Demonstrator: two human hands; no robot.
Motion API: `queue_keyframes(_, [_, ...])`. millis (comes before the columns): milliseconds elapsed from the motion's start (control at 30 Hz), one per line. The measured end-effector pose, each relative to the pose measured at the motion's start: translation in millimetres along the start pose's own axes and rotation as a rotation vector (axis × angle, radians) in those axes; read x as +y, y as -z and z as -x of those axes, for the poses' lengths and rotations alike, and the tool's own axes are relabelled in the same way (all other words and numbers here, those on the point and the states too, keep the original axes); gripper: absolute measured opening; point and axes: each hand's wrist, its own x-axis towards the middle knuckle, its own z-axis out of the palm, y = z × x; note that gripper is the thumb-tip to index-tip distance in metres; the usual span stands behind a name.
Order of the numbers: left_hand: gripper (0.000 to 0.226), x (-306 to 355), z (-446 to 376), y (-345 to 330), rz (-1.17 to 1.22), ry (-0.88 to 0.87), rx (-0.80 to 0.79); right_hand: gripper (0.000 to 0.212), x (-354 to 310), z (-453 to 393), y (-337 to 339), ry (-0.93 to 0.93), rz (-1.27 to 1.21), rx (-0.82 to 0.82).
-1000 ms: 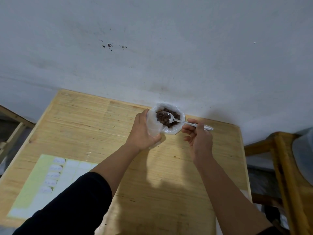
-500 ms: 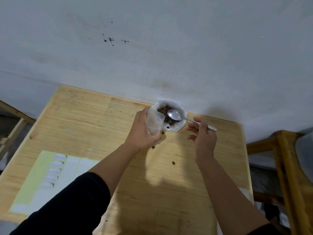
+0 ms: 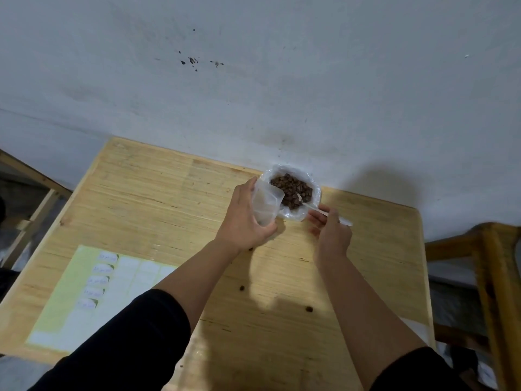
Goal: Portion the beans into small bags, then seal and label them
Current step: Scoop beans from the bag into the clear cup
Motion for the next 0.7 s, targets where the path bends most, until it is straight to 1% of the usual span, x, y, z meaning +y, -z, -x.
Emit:
queue_keyframes(100, [0.101, 2, 0, 0, 0.014, 0.008, -0.012, 0.027, -9, 2, 6, 0.018, -0.033, 0.003])
queue_keyframes(200, [0.102, 5, -1, 1, 0.003, 0.006, -0.029, 0.026, -19, 5, 8, 0.041, -0.070, -0.030])
queue_keyframes(433, [0.104, 6, -6, -2, -0.028, 0.000, -0.052, 0.030, -32, 19, 14, 0.098, -0.108, -0.183])
queue_keyframes(700, [0.109, 9, -8, -2, -0.040, 0.004, -0.088, 0.027, -28, 27, 18, 0.166, -0.074, -0.327])
